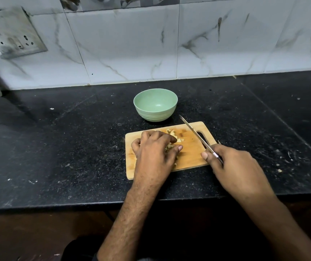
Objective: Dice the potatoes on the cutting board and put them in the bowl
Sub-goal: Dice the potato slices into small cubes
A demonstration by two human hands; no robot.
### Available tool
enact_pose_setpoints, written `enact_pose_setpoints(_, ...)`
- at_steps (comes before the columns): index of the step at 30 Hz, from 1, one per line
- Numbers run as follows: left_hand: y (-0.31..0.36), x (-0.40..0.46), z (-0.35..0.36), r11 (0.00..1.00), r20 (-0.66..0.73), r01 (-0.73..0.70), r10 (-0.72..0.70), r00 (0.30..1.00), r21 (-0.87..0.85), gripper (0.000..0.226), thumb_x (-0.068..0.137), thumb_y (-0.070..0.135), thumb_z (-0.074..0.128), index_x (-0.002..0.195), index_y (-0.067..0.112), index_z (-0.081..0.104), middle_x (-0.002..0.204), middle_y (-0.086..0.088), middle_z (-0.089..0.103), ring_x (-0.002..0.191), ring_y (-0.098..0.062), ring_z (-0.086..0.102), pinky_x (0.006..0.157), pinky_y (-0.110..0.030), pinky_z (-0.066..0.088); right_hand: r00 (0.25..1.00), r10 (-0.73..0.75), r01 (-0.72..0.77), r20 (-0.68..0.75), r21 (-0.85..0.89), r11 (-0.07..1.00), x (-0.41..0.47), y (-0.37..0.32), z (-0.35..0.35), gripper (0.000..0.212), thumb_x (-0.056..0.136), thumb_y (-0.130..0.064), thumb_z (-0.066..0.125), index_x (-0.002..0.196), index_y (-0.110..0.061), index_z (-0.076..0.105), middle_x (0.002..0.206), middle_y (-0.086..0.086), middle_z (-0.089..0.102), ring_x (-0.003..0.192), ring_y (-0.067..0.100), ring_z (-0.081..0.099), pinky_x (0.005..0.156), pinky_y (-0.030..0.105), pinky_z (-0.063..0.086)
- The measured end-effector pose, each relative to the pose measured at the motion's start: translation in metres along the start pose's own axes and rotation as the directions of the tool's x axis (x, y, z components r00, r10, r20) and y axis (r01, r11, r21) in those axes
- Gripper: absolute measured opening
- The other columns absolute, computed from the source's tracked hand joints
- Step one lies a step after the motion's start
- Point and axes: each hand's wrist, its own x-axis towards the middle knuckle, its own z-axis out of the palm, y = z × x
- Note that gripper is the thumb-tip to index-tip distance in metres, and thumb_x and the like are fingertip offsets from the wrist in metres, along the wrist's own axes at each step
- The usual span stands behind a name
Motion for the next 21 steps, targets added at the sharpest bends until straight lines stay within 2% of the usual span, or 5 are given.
enact_pose_setpoints(5, -0.001, -0.003, 0.000, 0.996, 0.105, -0.080, 0.076, 0.992, 0.030, 0.043, 0.082, 0.067, 0.063, 0.113, 0.036, 0.067, 0.121, 0.022, 0.053, 0.117, -0.006, 0.032, 0.098, -0.039, 0.021, 0.999, -0.033, 0.033, -0.015, -0.010, 0.999, 0.007, 0.009, 0.009, 0.037, 0.104, -0.040, 0.041, 0.136, -0.028, 0.054, 0.109, -0.004, 0.061, 0.095, 0.017, 0.059, 0.081, 0.037, 0.051)
enact_pose_setpoints(8, -0.007, -0.007, -0.002, 0.994, 0.150, -0.094, 0.084, 0.985, 0.055, 0.044, 0.081, 0.065, 0.066, 0.116, 0.039, 0.066, 0.131, 0.022, 0.049, 0.124, -0.007, 0.029, 0.101, -0.038, 0.016, 0.999, -0.036, 0.034, -0.025, -0.091, 0.995, 0.008, 0.015, 0.014, 0.039, 0.105, -0.036, 0.041, 0.142, -0.026, 0.050, 0.108, -0.004, 0.048, 0.089, 0.014, 0.050, 0.075, 0.032, 0.046)
enact_pose_setpoints(13, -0.012, -0.010, 0.000, 0.998, 0.092, -0.042, 0.037, 0.995, 0.048, 0.026, 0.086, 0.054, 0.067, 0.106, 0.037, 0.072, 0.131, 0.018, 0.052, 0.125, -0.007, 0.031, 0.104, -0.043, 0.020, 0.999, -0.016, 0.008, -0.033, -0.222, 0.975, 0.010, 0.013, 0.021, 0.037, 0.104, -0.035, 0.045, 0.139, -0.024, 0.051, 0.104, -0.004, 0.035, 0.096, 0.012, 0.041, 0.073, 0.033, 0.047)
enact_pose_setpoints(18, -0.011, -0.008, 0.001, 0.999, 0.005, -0.032, 0.033, 0.999, -0.023, 0.021, 0.088, 0.052, 0.066, 0.099, 0.036, 0.074, 0.123, 0.019, 0.057, 0.119, -0.006, 0.038, 0.095, -0.036, 0.020, 0.998, -0.060, 0.048, -0.025, -0.338, 0.940, 0.017, 0.010, 0.022, 0.035, 0.103, -0.040, 0.045, 0.127, -0.019, 0.059, 0.103, -0.001, 0.036, 0.102, 0.018, 0.047, 0.080, 0.034, 0.049)
enact_pose_setpoints(21, -0.016, -0.009, -0.006, 0.998, -0.058, -0.005, 0.001, 0.998, -0.063, 0.021, 0.092, 0.050, 0.062, 0.102, 0.035, 0.074, 0.122, 0.019, 0.058, 0.118, -0.006, 0.042, 0.091, -0.034, 0.021, 0.994, -0.106, 0.086, -0.039, -0.347, 0.934, 0.020, 0.007, 0.020, 0.037, 0.101, -0.044, 0.047, 0.125, -0.019, 0.061, 0.102, -0.001, 0.037, 0.102, 0.018, 0.048, 0.083, 0.035, 0.048)
